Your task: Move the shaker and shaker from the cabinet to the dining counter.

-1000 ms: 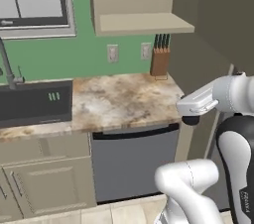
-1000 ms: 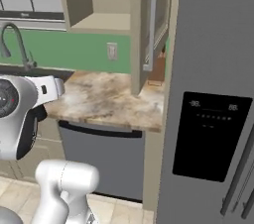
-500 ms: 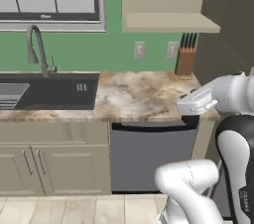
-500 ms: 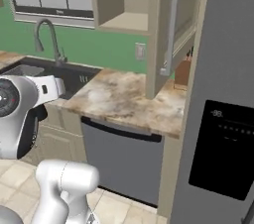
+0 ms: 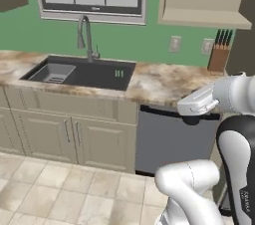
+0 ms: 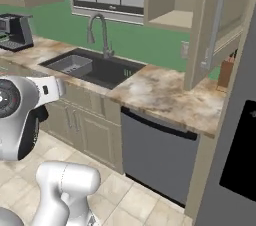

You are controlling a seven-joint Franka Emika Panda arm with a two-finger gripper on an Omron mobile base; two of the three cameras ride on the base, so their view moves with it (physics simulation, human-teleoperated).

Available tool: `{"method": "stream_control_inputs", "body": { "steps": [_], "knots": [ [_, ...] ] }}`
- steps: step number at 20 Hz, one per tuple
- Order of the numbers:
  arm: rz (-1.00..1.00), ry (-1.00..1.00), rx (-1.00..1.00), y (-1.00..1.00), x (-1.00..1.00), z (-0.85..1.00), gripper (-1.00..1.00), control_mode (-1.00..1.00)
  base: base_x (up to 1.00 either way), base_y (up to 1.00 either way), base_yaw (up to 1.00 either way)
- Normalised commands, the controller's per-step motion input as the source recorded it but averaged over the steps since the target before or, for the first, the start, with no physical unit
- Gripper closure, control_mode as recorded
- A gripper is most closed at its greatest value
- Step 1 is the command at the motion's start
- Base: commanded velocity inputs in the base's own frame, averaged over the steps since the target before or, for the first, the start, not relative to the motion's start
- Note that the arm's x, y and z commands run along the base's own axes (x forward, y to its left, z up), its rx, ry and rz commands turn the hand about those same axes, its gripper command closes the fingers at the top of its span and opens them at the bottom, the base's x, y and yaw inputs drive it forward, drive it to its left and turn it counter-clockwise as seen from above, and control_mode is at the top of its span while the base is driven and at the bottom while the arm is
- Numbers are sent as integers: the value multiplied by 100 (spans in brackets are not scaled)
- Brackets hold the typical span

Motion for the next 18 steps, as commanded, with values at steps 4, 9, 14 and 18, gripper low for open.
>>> {"method": "stream_control_inputs", "body": {
  "steps": [4,9,14,18],
  "knots": [
    [0,0,0,0,0,0,100,100,-84,-2,34],
    [0,0,0,0,0,0,100,100,-87,-20,29],
    [0,0,0,0,0,0,100,100,-83,-45,28],
    [0,0,0,0,0,0,100,100,-76,-60,31]
  ]
}}
